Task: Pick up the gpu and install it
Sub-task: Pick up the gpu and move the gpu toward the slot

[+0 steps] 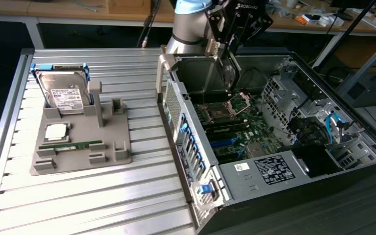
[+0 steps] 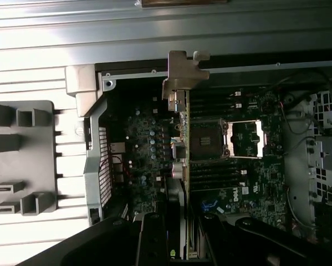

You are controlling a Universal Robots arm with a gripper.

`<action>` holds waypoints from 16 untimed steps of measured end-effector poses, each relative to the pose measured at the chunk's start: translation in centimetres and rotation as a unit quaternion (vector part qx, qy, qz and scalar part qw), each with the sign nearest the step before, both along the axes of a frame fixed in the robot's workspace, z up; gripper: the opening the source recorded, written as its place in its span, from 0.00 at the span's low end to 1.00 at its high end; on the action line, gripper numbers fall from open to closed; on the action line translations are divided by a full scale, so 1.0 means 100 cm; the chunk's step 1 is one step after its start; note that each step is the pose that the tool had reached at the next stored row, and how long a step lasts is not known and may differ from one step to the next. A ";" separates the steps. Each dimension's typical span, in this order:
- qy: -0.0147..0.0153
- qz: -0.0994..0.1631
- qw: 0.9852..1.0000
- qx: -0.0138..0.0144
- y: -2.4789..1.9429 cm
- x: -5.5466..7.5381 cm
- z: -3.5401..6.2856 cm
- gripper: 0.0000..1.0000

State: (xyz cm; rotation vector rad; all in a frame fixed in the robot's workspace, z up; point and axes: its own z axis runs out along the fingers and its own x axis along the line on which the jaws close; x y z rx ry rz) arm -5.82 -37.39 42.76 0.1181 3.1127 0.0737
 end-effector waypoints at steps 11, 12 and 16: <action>0.000 0.000 1.000 -0.001 -0.0013 0.010 -0.0026 0.27; 0.000 0.000 1.000 -0.001 -0.0014 0.011 -0.0028 0.27; 0.000 0.000 1.000 -0.001 -0.0016 0.016 -0.0037 0.27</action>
